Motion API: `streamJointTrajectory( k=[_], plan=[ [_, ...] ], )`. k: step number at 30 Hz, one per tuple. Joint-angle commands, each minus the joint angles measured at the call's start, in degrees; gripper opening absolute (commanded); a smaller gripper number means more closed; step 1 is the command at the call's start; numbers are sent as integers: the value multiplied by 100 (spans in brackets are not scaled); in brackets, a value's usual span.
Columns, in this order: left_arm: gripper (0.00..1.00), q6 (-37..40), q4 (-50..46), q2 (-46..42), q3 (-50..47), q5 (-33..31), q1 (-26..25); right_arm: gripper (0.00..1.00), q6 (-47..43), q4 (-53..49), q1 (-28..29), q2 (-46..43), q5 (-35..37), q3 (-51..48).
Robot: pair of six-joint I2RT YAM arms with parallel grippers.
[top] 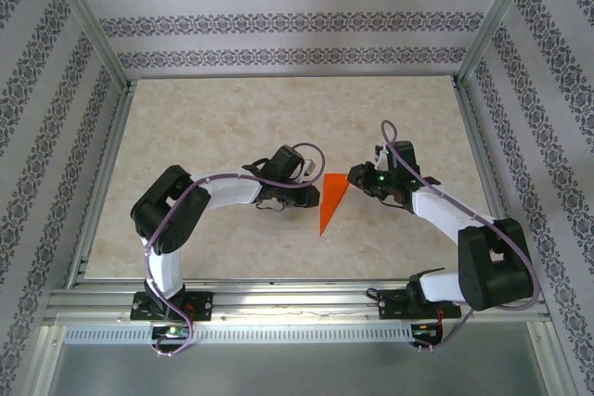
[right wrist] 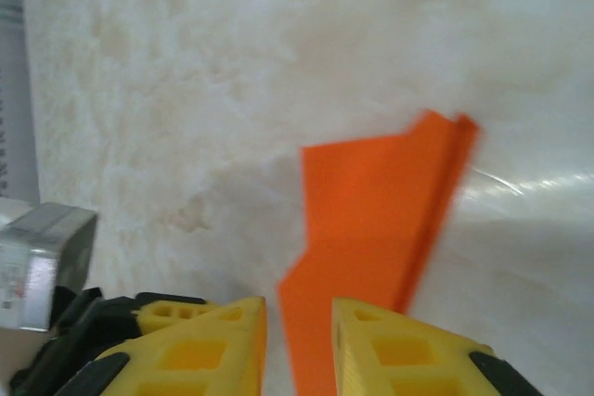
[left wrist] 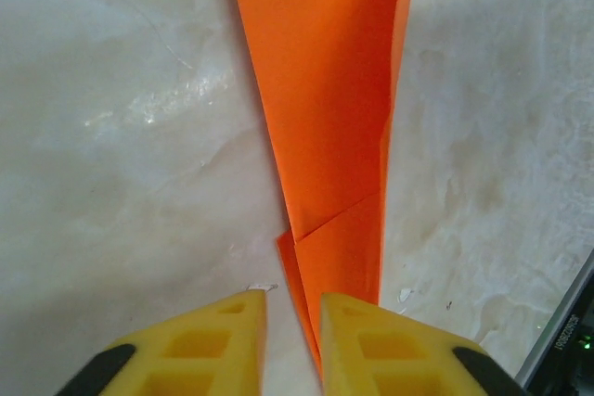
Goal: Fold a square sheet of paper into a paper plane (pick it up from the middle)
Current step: Fold the wing for the fifth time at the center of the table, then move a paper plane to the center of the table.
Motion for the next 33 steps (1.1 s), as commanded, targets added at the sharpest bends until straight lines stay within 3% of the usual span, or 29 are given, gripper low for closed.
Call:
streamJointTrajectory(
  k=[1,9,19,33],
  plan=[
    [29,-230,42,268,158,360,19,28,189,11,-68,-79,-186,-267],
    [34,-406,203,529,325,626,11,29,447,327,39,83,-639,-499],
    [37,-496,332,757,390,813,-5,41,497,-75,321,363,-198,-195],
    [33,-646,490,891,423,1065,-26,33,693,183,336,793,-243,-432]
  ],
)
